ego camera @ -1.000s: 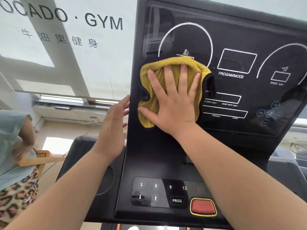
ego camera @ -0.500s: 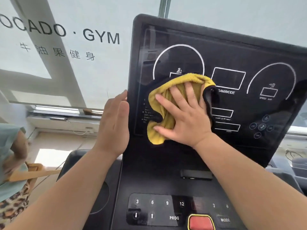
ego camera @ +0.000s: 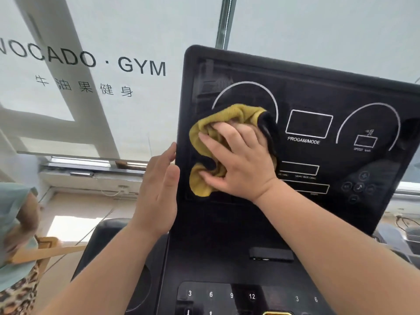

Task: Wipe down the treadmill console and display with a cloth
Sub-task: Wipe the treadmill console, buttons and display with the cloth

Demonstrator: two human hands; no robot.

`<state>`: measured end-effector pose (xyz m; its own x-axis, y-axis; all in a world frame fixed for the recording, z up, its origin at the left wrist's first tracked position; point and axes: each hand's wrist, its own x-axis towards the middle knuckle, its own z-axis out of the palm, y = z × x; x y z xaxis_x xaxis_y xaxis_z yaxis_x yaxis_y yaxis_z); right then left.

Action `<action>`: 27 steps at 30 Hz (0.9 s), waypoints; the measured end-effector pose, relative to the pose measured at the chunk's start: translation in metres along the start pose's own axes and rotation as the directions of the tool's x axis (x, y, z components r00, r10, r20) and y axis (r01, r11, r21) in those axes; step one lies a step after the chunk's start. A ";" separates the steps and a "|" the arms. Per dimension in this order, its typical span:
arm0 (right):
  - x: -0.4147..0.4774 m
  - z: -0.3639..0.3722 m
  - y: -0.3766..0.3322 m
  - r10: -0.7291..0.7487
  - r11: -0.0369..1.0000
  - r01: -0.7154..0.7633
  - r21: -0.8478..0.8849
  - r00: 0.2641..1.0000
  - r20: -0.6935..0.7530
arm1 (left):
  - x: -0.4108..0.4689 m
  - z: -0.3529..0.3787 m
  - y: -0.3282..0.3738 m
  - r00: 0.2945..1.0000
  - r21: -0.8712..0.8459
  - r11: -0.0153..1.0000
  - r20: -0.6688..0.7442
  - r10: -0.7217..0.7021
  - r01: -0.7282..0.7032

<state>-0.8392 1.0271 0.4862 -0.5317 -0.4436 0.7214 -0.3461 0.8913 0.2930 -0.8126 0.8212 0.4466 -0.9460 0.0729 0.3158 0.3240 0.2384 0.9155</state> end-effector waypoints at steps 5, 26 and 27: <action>-0.016 -0.006 0.012 0.085 0.990 -0.085 -0.117 0.996 -0.007 | 0.001 0.000 -0.002 1.000 0.003 1.000 -0.002 0.017 -0.017; -0.017 -0.002 -0.006 0.030 0.990 0.009 -0.143 0.963 0.268 | -0.002 0.003 -0.003 0.999 -0.069 0.998 -0.050 -0.011 0.008; -0.028 -0.003 -0.002 0.037 0.989 0.002 -0.147 0.964 0.263 | -0.002 0.003 -0.004 0.999 -0.065 0.998 -0.046 -0.015 0.012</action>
<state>-0.8214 1.0377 0.4669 -0.7288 -0.4191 0.5414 -0.2294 0.8945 0.3837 -0.8122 0.8230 0.4418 -0.9494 0.0244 0.3132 0.3124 0.1759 0.9335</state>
